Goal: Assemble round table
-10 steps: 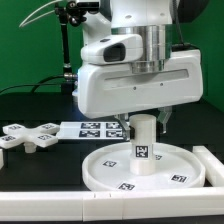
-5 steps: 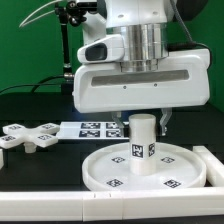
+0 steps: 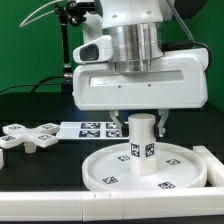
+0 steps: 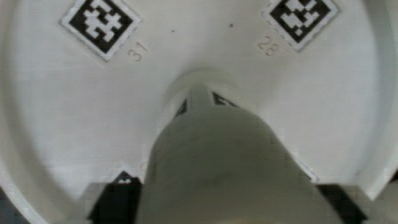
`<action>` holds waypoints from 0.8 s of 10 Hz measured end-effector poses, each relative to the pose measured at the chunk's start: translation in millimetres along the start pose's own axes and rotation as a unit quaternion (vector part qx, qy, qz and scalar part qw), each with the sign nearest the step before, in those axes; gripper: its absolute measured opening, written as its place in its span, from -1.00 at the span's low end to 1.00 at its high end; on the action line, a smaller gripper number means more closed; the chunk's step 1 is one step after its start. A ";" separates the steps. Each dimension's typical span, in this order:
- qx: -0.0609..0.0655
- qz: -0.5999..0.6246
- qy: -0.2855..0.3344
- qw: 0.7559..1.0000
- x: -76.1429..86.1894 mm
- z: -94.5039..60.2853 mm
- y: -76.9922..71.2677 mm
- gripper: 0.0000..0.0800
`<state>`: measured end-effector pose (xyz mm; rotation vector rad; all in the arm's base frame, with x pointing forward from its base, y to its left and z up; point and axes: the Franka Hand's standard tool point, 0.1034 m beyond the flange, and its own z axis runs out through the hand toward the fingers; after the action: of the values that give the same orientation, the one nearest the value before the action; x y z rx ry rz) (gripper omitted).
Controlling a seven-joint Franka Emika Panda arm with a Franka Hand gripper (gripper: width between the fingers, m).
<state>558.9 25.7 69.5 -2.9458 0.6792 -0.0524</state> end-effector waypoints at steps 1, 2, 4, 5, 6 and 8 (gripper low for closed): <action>0.000 -0.008 0.000 1.000 -0.1 0.0 -0.2 0.21; 0.000 -0.020 0.002 1.000 -1.8 -0.5 -3.7 0.53; -0.001 -0.080 0.010 0.997 -14.5 -3.5 -13.1 0.60; -0.002 -0.111 0.010 0.994 -21.1 -6.3 -6.8 0.62; -0.004 -0.129 0.009 0.992 -25.5 -9.4 3.1 0.62; -0.009 -0.142 0.012 0.990 -36.1 -13.3 32.1 0.62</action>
Offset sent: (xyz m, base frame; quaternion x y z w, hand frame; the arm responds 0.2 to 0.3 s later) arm -0.0222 0.0172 0.0112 -0.0408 0.0350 -0.1559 0.9863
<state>511.8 11.4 78.5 -3.0389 0.2599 -0.1075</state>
